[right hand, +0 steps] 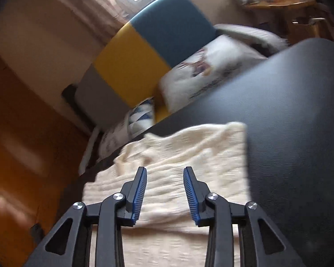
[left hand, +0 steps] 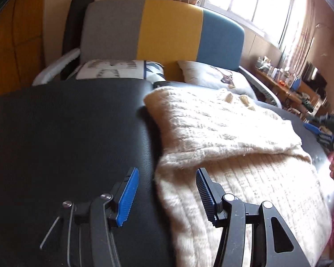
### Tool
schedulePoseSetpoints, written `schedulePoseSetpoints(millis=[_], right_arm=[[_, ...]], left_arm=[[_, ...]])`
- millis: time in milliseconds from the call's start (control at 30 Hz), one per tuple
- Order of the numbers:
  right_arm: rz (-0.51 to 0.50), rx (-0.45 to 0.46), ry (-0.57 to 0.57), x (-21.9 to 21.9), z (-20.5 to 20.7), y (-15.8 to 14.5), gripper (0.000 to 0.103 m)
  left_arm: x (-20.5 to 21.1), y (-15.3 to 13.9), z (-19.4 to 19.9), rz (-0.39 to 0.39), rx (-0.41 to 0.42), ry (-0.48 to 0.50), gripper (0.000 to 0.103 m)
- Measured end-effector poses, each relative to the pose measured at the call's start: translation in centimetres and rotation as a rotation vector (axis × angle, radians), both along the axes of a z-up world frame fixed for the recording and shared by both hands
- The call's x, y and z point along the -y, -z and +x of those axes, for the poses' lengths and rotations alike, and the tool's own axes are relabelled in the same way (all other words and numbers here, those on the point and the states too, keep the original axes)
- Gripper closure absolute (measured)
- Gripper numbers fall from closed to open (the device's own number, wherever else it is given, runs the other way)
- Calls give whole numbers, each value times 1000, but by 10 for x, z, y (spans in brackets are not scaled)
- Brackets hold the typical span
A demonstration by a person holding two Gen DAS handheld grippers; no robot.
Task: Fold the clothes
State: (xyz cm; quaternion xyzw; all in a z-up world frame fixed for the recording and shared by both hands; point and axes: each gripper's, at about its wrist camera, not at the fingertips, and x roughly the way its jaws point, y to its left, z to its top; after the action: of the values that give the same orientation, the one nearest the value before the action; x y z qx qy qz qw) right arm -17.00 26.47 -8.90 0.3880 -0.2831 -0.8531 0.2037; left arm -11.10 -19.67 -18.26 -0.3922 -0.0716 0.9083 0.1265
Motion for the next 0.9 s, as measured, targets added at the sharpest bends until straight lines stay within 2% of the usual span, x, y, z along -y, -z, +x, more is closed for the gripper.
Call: schedulePoseSetpoints(millis=[67,167,267,400,467,500,567,633,667,733,833,900], right_arm=[[8,-1,-214,52,-29,-12,53],[-6,65,-500,142,-71,-15,52],[13,127,-677,215,-119,-10,52],[103,203,-815,288,-167,7,51],[137,267,-888,312,-184,23,51],[157,303,-918,321,-189,31,51],[137,379,-1022,336,-192,43,49],[78,463,-1173,352,-184,52,49],[63,453,-1234,359,-177,49,49],[-36,423,-1277,367,-171,46,49],[-110,314,-1155,362,-178,56,49],[-107,290,-1036,351,-185,72,54]], left_arm=[[-1,2,-6,52,5,3,48],[-9,-3,-5,68,-23,26,46],[-11,-6,-10,86,-38,53,45],[-11,-1,-18,110,1,69,47],[-11,0,-21,120,16,76,64],[-11,0,-22,116,23,69,67],[-11,0,-21,108,18,57,86],[-12,-6,-15,84,-25,36,90],[-14,-8,-13,60,-41,24,91],[-20,-11,-9,0,-60,-11,92],[-25,-4,-10,-54,-1,-58,92],[-24,3,-11,-63,54,-78,91]])
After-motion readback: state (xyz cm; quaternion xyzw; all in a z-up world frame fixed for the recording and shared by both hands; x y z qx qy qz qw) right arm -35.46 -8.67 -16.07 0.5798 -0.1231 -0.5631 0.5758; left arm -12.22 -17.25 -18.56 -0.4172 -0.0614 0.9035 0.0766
